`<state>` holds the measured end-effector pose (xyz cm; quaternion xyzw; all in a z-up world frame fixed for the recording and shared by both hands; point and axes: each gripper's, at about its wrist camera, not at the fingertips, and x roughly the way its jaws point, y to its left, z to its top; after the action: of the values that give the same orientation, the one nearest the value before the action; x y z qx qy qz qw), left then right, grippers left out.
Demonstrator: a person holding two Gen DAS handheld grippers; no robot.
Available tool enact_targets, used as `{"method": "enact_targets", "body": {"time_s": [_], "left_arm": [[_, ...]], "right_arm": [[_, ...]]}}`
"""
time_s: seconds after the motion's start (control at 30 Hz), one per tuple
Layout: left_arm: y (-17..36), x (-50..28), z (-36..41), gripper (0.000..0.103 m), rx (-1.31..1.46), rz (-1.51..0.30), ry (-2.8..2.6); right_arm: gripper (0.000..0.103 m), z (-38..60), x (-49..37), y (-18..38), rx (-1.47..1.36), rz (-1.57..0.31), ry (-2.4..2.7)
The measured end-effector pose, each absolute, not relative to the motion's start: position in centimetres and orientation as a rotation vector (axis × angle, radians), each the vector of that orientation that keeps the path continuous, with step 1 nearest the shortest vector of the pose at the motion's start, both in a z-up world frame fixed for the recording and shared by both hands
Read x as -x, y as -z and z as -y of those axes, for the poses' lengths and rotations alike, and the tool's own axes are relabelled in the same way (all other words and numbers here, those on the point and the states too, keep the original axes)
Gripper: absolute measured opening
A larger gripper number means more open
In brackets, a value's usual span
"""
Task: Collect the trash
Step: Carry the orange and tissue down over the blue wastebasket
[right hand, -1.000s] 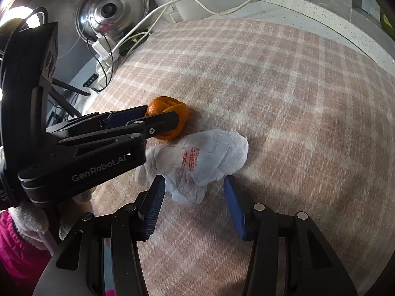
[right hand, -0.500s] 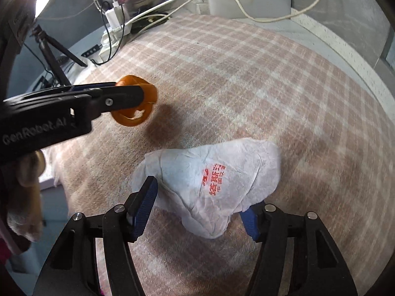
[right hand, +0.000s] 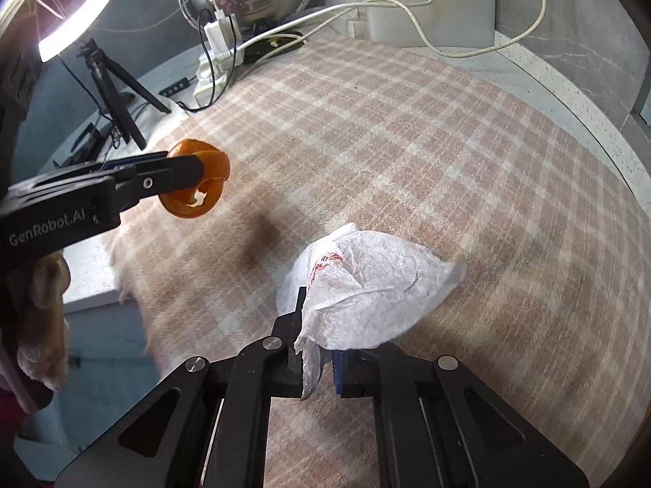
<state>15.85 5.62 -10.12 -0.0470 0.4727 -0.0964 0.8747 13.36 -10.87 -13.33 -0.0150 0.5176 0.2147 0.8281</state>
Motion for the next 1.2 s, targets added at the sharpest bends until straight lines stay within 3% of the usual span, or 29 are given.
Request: {"method": "enact_targets", "body": {"time_s": [0.6,1.2], "left_arm": [[9.0,-7.5,-10.4,0.038,0.148,-0.956,0.156],[12.8,0.7,-15.7,0.038,0.237,-1.038,0.078]], "right_arm": [[0.006,8.3,-7.6,8.4,-0.042,-1.053,-0.555],[0.006,2.7,-1.5,9.6,-0.002,-1.117,-0.654]]}}
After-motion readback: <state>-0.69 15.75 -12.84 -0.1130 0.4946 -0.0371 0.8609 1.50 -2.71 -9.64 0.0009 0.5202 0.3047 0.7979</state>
